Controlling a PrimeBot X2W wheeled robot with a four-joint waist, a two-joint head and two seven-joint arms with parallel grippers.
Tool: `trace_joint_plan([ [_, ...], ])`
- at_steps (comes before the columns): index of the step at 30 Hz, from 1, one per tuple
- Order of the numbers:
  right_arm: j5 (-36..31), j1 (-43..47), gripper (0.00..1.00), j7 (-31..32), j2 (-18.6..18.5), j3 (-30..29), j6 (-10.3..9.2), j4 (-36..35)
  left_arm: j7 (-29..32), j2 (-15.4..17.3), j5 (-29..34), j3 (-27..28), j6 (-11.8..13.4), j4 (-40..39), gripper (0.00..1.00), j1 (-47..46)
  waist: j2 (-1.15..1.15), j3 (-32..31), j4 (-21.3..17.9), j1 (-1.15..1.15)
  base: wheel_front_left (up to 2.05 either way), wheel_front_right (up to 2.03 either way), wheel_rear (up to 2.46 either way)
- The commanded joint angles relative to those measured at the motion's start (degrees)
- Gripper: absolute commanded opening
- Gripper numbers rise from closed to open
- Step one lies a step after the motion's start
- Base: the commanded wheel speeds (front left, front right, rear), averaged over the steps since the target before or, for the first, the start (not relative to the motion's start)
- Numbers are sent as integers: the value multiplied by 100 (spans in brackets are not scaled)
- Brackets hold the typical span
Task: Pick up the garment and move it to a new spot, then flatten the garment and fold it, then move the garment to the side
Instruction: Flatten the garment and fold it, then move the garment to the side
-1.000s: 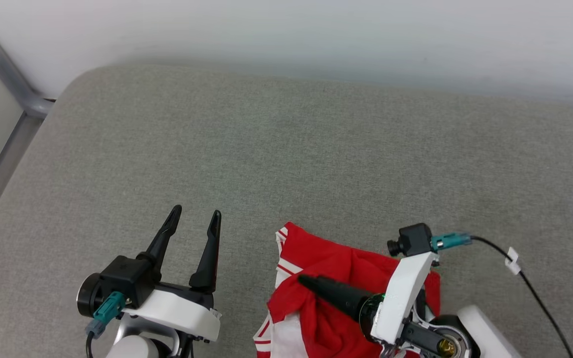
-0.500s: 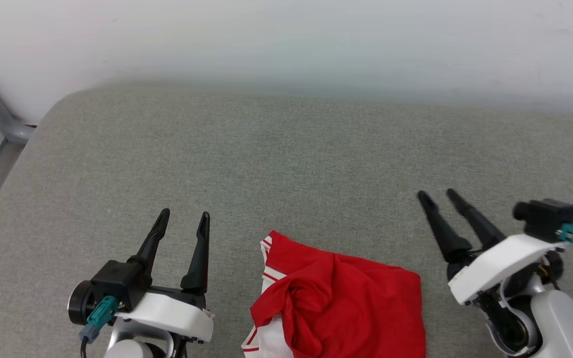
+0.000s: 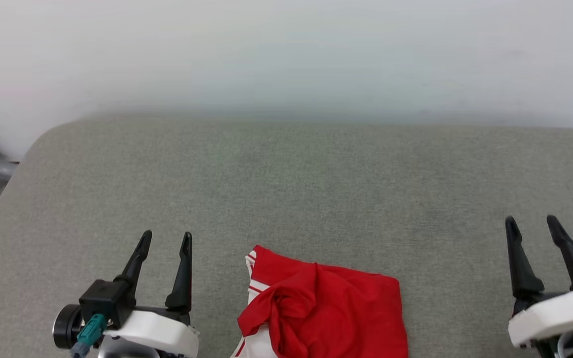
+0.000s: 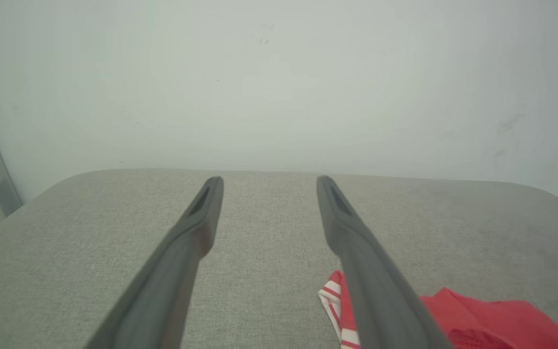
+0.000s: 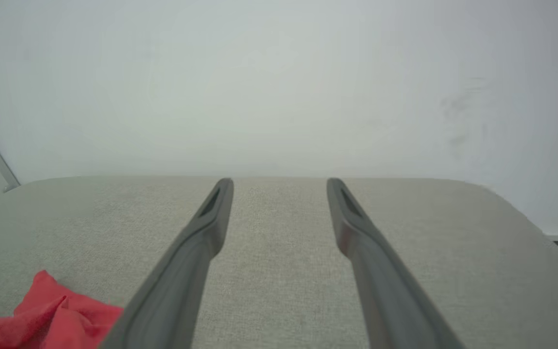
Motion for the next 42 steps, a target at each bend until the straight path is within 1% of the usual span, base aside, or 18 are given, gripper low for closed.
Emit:
trace_joint_plan([
  [1,-48,174,100,38,76,-9,-3,-133,-25,-1,22,3,-29,45,100,90,0,-81,-67,1,0,0,0],
  [6,-258,626,100,244,181,-13,-3,-506,-25,13,58,36,-54,190,100,197,0,-167,-150,1,0,0,0],
  [15,-349,901,100,431,318,20,-3,-899,-25,-96,75,167,-121,348,100,304,0,-255,-169,1,0,0,0],
  [22,-376,915,100,532,348,19,-3,-952,-25,-115,112,187,-155,418,100,200,0,-256,-149,1,0,0,0],
  [26,-309,960,100,732,358,-76,-3,-893,-25,-136,151,228,-164,376,100,132,0,-221,-120,1,0,0,0],
  [29,-116,979,100,1061,317,-234,-3,-793,-25,-177,205,269,-191,305,100,52,0,-155,-34,1,0,0,0],
  [32,218,963,100,1612,164,-362,-3,-610,-24,-250,273,325,-187,221,100,-50,0,-39,85,1,0,0,0],
  [34,463,931,100,2031,77,-376,-3,-498,-23,-297,323,354,-234,128,100,-192,0,123,194,1,0,0,0],
  [38,896,783,100,2708,-148,-164,-3,-271,-20,-398,421,416,-308,41,100,-342,0,395,392,1,0,0,0],
  [42,1240,602,100,3187,-243,196,-3,31,-20,-517,517,485,-397,-61,100,-486,0,648,555,1,0,0,0],
])
